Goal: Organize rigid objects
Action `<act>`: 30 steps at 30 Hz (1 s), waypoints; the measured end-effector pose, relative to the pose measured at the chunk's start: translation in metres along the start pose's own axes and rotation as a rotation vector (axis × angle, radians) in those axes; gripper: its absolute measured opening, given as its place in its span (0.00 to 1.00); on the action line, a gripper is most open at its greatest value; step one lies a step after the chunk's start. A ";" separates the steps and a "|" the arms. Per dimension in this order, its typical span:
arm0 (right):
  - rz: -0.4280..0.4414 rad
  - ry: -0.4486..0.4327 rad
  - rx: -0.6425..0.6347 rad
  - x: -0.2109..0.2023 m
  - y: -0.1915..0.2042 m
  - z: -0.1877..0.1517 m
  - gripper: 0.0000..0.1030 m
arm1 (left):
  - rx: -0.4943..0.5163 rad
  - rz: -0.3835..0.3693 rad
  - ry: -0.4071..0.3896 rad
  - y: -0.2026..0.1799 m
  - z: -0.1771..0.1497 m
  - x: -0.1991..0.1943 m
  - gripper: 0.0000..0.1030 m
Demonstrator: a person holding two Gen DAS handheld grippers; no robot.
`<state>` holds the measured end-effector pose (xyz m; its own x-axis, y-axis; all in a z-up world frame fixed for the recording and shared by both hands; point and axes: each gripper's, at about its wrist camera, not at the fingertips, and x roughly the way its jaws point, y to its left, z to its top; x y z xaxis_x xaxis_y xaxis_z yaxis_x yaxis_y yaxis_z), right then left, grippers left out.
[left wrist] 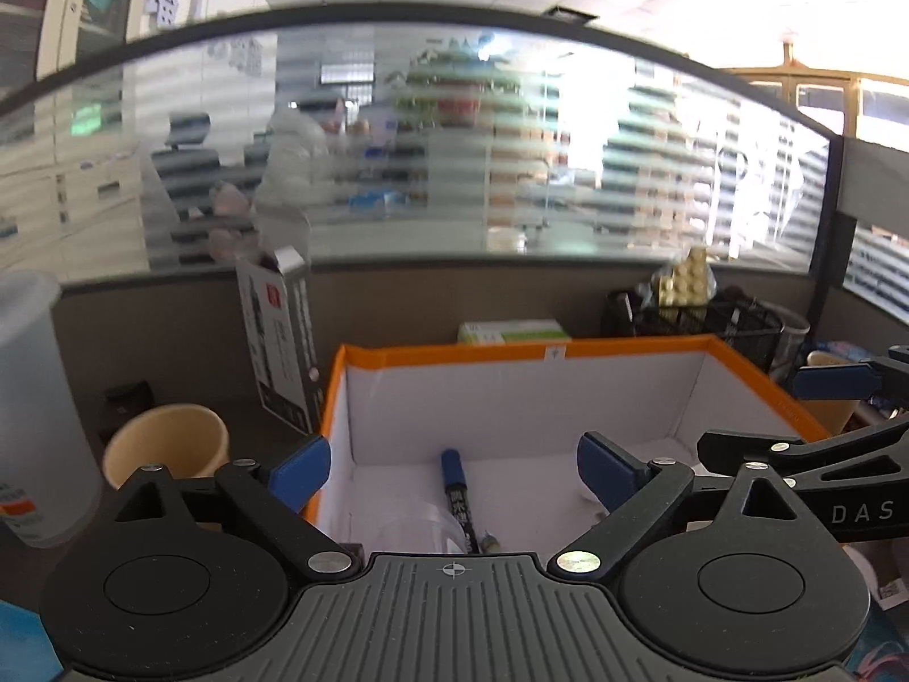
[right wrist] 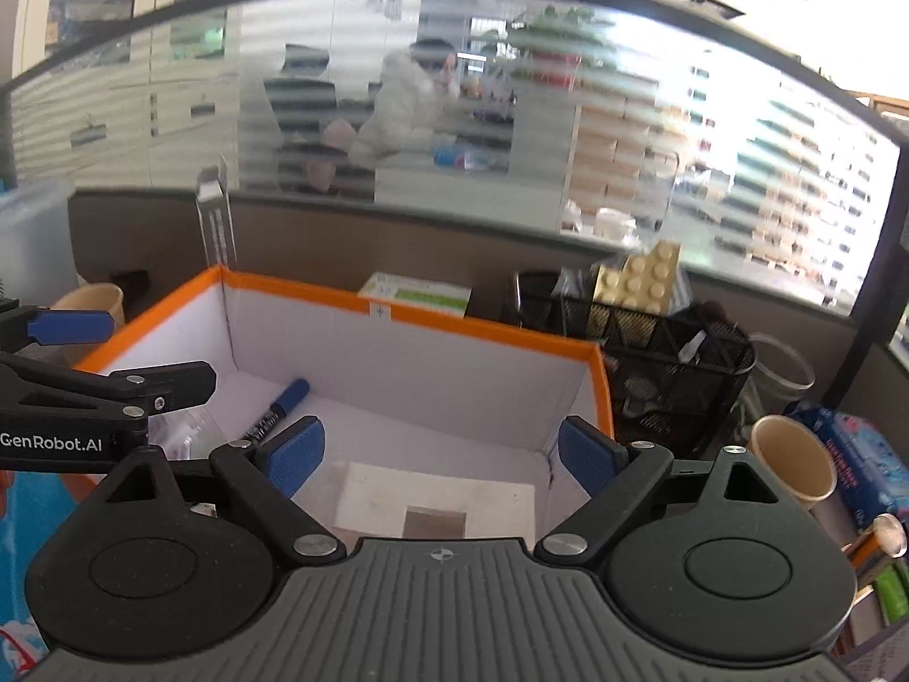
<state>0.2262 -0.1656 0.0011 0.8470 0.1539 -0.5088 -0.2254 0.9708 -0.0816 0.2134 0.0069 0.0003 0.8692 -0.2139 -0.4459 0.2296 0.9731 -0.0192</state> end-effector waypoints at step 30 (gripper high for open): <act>-0.013 -0.197 0.004 -0.112 0.025 -0.004 0.94 | -0.022 0.030 -0.137 -0.011 -0.001 -0.098 0.97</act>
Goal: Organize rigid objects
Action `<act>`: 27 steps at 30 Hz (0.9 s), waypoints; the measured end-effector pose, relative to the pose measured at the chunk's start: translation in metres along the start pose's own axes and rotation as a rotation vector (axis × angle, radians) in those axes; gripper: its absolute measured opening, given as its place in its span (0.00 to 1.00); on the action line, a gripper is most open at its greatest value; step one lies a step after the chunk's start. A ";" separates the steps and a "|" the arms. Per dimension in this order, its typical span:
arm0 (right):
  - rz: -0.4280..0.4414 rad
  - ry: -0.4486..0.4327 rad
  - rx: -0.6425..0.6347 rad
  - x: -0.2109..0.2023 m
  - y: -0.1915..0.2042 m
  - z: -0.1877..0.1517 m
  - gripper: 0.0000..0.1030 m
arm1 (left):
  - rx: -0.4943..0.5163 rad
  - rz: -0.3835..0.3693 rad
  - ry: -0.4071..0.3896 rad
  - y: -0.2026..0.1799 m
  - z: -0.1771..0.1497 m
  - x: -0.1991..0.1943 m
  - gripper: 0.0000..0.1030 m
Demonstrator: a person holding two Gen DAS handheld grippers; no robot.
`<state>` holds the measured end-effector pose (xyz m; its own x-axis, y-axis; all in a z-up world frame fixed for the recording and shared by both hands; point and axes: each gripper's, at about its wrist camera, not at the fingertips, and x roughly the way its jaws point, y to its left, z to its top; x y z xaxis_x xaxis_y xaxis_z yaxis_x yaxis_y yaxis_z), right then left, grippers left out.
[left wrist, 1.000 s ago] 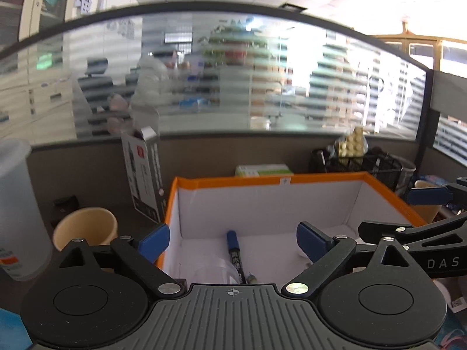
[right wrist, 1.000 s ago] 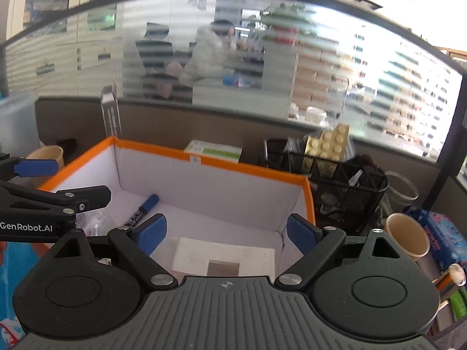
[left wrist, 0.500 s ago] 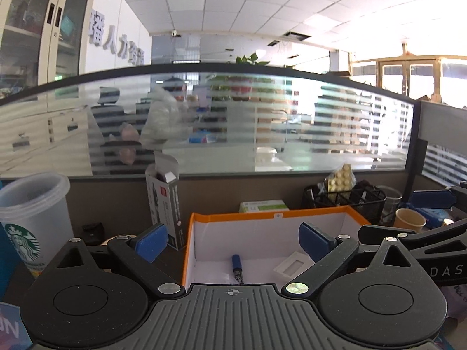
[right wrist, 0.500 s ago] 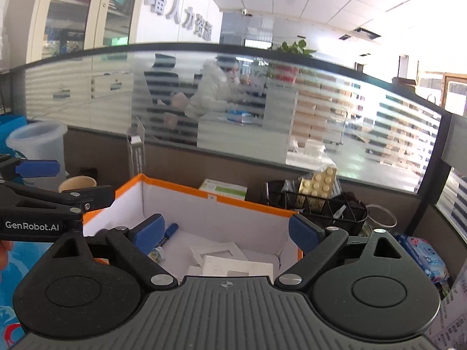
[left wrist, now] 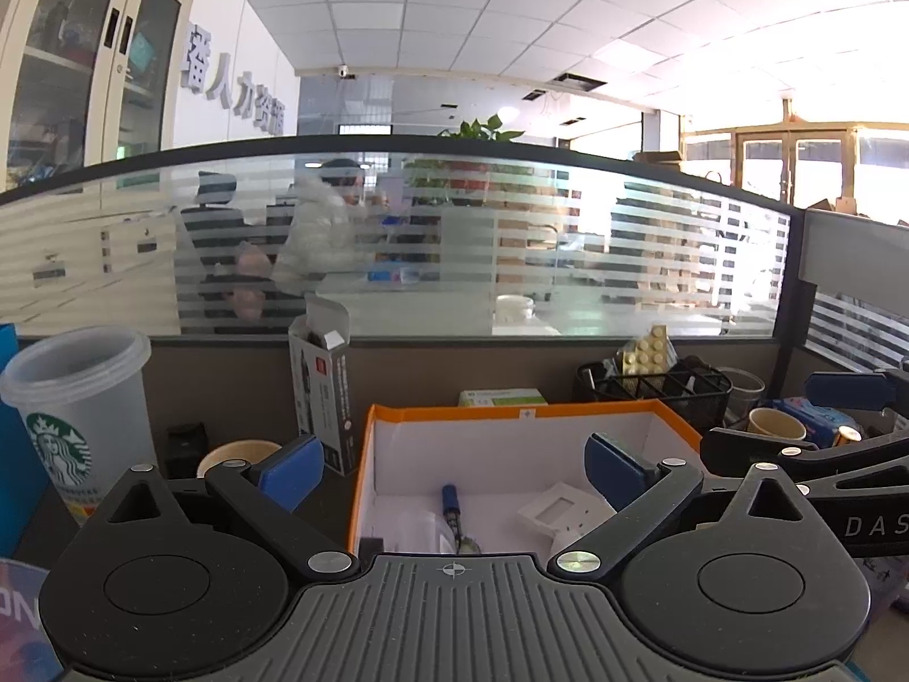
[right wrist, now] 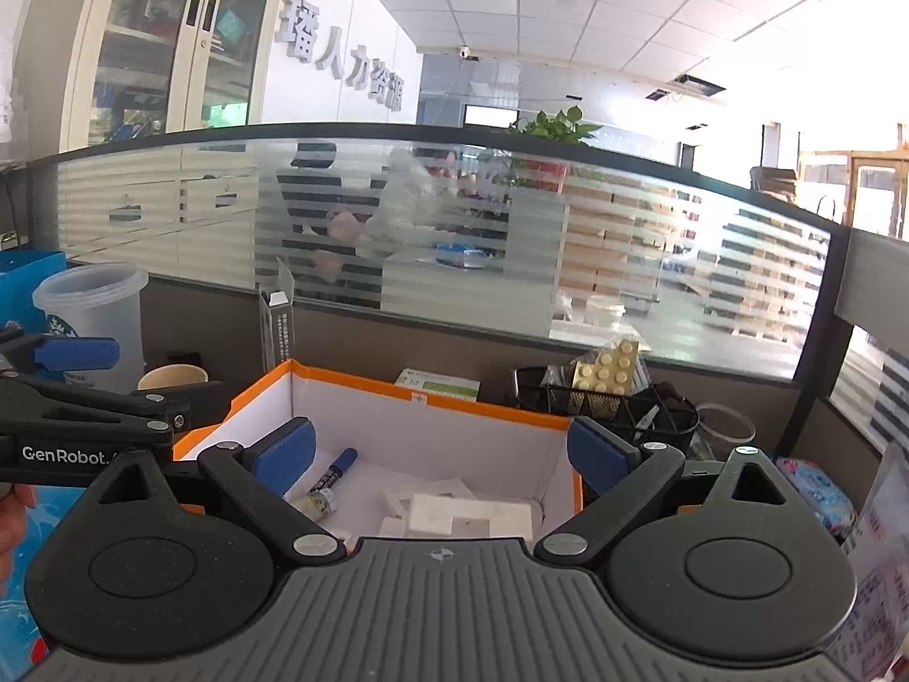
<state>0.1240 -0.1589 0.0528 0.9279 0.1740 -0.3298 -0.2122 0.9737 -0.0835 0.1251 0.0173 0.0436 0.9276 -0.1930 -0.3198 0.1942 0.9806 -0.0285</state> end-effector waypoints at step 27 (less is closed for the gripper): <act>0.004 -0.010 0.049 -0.012 0.006 -0.029 1.00 | 0.000 0.046 -0.022 -0.001 -0.025 -0.017 0.97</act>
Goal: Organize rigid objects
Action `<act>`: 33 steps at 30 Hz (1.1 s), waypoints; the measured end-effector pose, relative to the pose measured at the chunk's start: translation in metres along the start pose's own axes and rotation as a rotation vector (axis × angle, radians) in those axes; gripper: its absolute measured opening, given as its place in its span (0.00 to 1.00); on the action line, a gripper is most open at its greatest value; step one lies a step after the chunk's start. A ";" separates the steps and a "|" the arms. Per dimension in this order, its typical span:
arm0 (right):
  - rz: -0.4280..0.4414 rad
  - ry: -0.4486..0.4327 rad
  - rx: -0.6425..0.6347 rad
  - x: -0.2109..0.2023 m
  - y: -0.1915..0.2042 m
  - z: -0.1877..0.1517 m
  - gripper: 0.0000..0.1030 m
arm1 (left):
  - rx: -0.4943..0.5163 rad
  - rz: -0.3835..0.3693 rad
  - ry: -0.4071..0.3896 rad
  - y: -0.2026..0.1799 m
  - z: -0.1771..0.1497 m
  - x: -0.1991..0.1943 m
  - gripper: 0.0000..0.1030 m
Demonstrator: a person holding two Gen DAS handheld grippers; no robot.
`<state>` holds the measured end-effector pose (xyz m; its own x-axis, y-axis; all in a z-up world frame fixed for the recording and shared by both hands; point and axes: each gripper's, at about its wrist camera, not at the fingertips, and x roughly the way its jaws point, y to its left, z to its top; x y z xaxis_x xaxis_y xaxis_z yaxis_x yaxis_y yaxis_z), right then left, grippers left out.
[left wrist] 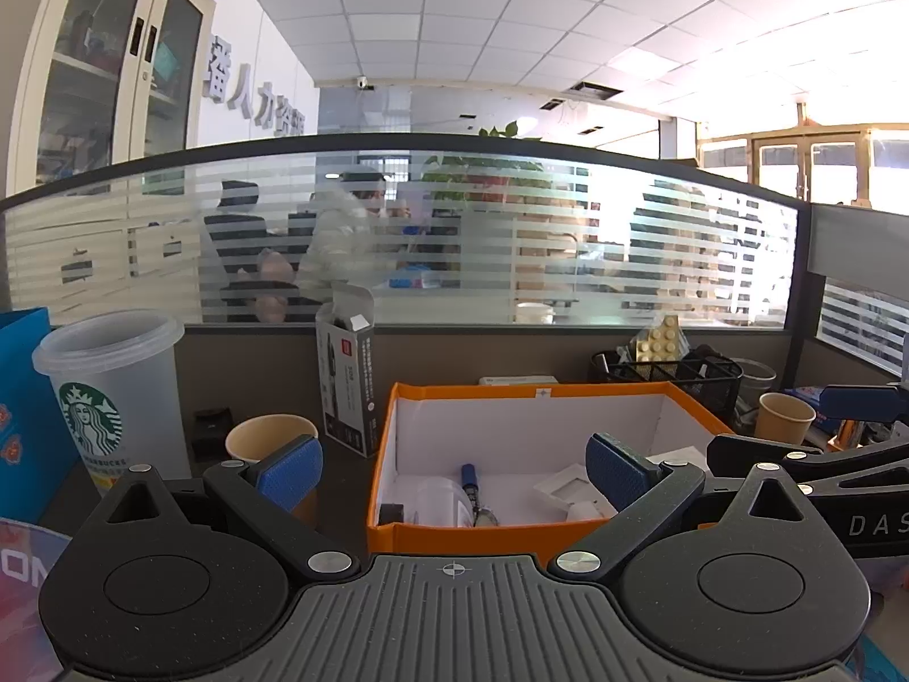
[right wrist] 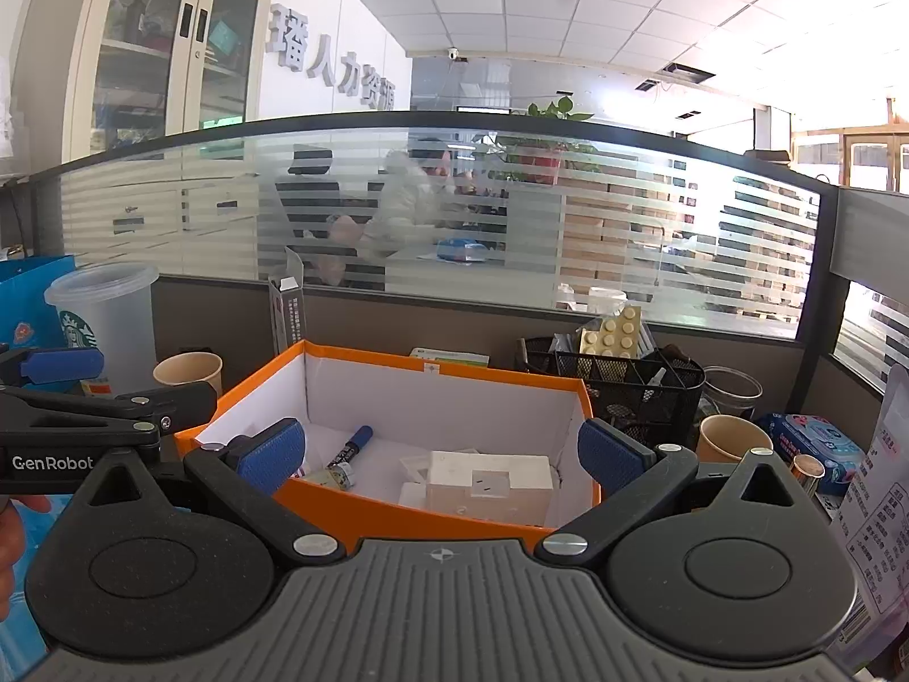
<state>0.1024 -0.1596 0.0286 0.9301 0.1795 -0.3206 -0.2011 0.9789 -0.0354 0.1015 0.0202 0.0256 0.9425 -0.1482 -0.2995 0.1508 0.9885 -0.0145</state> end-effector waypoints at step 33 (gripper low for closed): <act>0.005 0.004 0.003 0.001 0.002 0.000 1.00 | -0.006 0.004 0.000 0.002 0.001 0.003 0.97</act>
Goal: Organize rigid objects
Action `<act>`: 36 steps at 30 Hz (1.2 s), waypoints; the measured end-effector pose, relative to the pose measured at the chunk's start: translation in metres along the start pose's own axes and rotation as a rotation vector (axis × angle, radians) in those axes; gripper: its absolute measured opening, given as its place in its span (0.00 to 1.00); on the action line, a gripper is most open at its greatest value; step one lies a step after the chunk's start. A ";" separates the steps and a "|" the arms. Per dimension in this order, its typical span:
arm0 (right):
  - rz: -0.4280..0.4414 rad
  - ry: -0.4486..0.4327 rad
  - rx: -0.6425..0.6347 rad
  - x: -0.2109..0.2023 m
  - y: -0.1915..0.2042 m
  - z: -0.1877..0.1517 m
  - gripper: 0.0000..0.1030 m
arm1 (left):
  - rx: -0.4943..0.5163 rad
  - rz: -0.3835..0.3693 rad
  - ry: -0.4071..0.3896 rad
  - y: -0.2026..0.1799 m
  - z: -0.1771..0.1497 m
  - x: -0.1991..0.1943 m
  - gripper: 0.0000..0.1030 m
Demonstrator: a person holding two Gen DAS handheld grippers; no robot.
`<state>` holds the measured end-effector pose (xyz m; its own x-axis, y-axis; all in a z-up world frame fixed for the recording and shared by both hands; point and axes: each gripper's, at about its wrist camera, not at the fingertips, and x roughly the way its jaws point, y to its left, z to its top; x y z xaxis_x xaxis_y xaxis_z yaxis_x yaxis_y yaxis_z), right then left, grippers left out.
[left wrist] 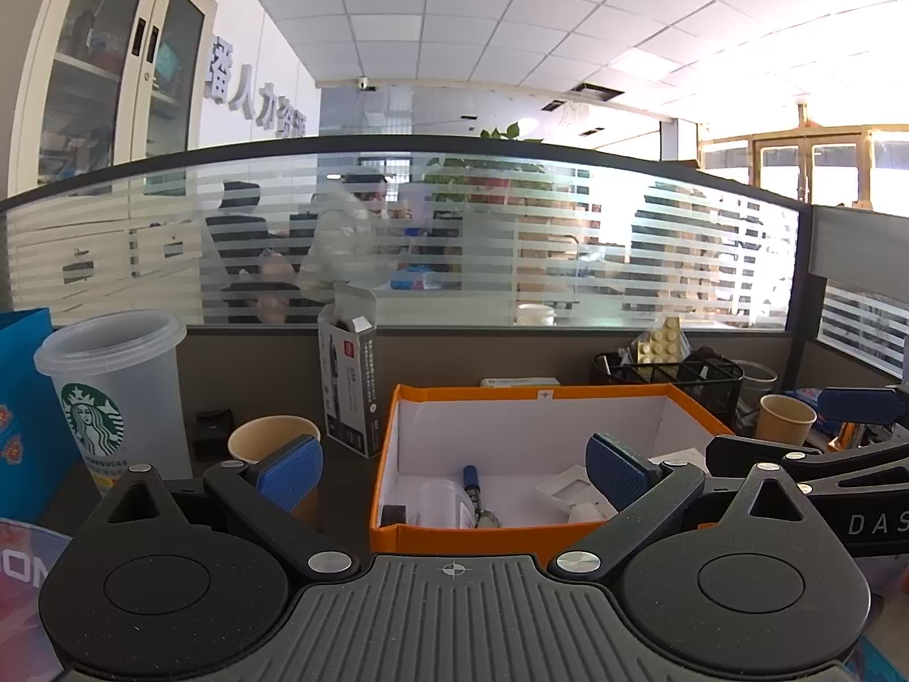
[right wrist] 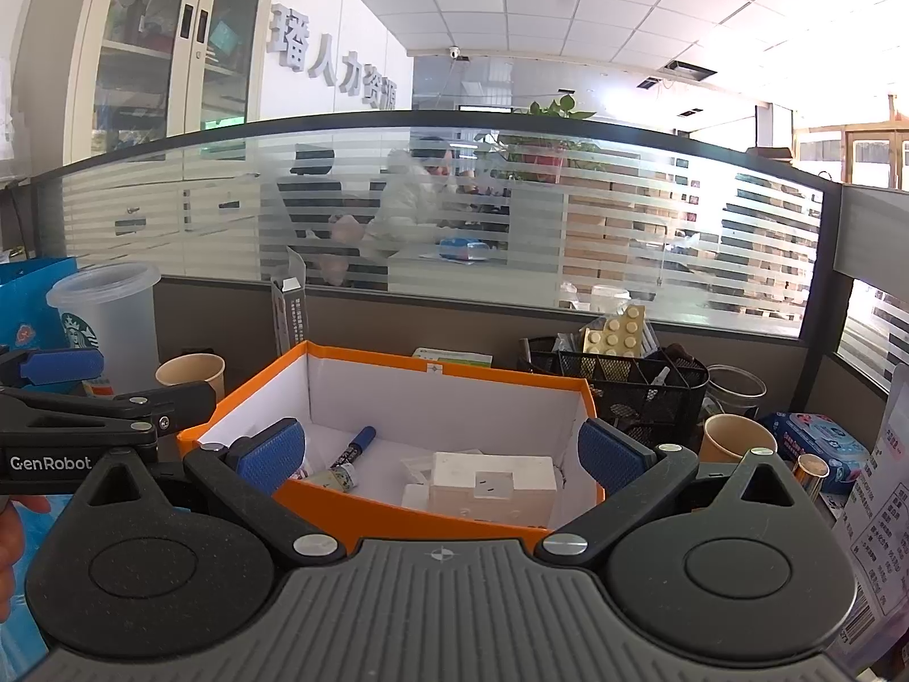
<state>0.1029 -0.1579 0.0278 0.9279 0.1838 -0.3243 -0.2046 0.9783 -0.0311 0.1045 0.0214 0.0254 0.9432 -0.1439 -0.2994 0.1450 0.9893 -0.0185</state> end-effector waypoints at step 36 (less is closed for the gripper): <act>0.003 0.003 0.002 0.000 0.003 -0.003 1.00 | -0.017 -0.019 0.014 0.006 -0.004 -0.005 0.98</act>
<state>0.1014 -0.1553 0.0246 0.9265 0.1866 -0.3268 -0.2071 0.9779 -0.0286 0.0998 0.0286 0.0228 0.9361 -0.1628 -0.3118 0.1582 0.9866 -0.0403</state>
